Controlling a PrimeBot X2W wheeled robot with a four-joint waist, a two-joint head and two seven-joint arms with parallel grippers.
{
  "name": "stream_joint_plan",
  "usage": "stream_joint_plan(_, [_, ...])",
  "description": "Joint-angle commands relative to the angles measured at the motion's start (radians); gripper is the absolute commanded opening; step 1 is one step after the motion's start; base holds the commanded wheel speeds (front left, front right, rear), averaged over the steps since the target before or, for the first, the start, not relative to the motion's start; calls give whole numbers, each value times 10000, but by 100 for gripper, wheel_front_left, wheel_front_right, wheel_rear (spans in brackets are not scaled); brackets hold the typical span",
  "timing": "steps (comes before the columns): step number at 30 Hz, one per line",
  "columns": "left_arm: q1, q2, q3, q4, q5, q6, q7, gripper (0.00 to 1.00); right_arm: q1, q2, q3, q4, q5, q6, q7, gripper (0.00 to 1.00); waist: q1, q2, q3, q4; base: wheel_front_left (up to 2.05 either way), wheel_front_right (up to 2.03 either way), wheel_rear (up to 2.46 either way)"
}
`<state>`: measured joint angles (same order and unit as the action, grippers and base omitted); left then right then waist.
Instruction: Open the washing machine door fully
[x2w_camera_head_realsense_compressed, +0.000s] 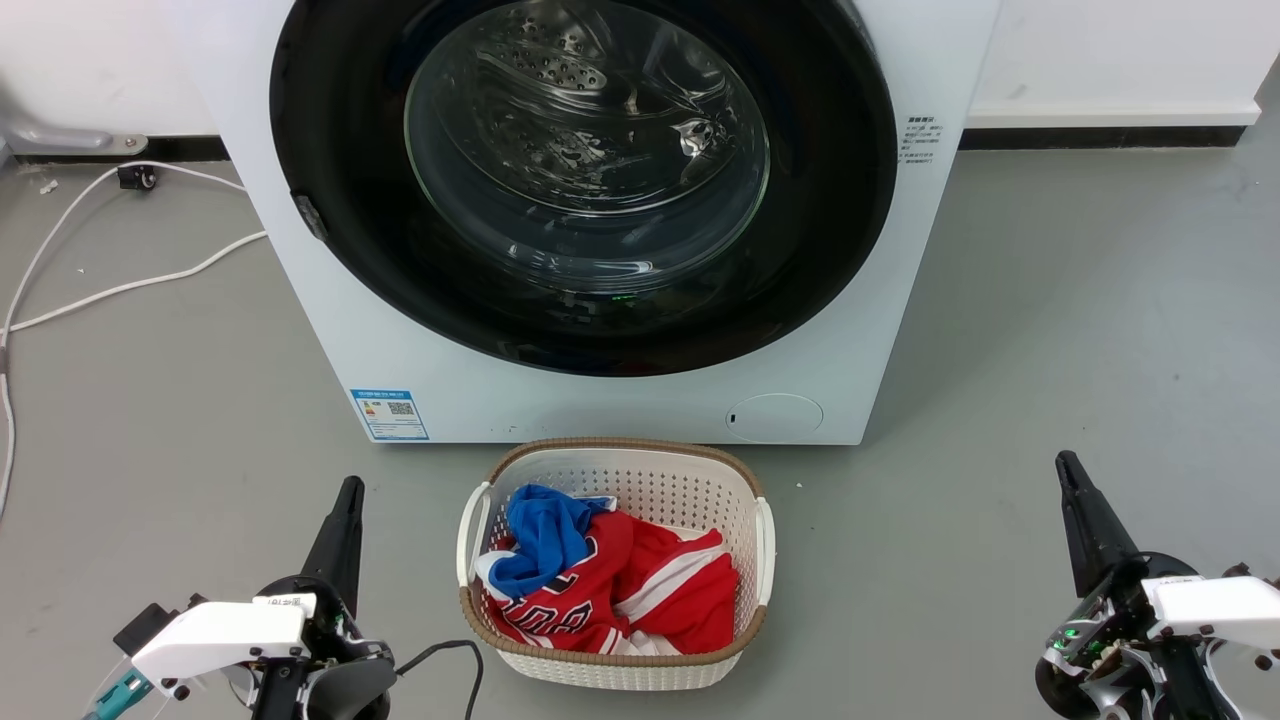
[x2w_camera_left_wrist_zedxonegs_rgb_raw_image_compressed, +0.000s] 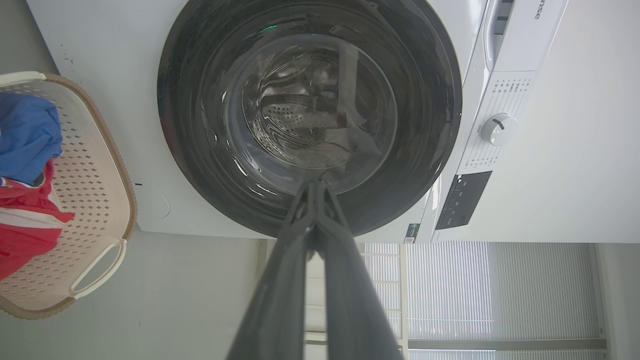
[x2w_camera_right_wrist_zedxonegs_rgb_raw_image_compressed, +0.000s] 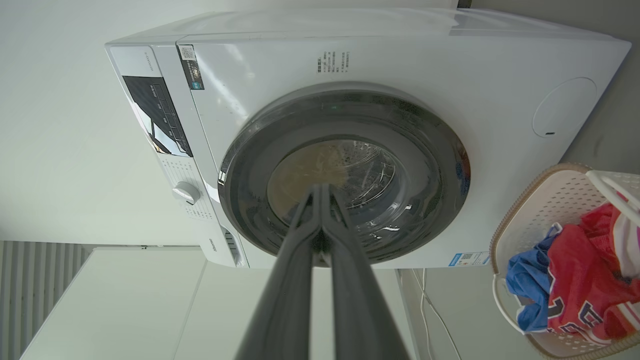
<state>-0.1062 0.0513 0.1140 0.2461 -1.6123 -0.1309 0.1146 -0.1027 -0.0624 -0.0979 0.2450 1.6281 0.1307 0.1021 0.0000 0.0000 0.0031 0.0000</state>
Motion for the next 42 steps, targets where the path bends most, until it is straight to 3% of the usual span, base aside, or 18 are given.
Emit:
stream_joint_plan(1, [-61, -24, 21, -1, -11, -19, 29, 0, -103, 21, -19, 12, -59, 0, 34, 0, 0, 0, 0, 0, 0, 0, 0])
stream_joint_plan(42, [-60, -24, 21, -3, -7, -19, 27, 0, -114, 77, -86, 15, -108, 0, 92, 0, 0, 0, 0, 0, 0, 0, 0])
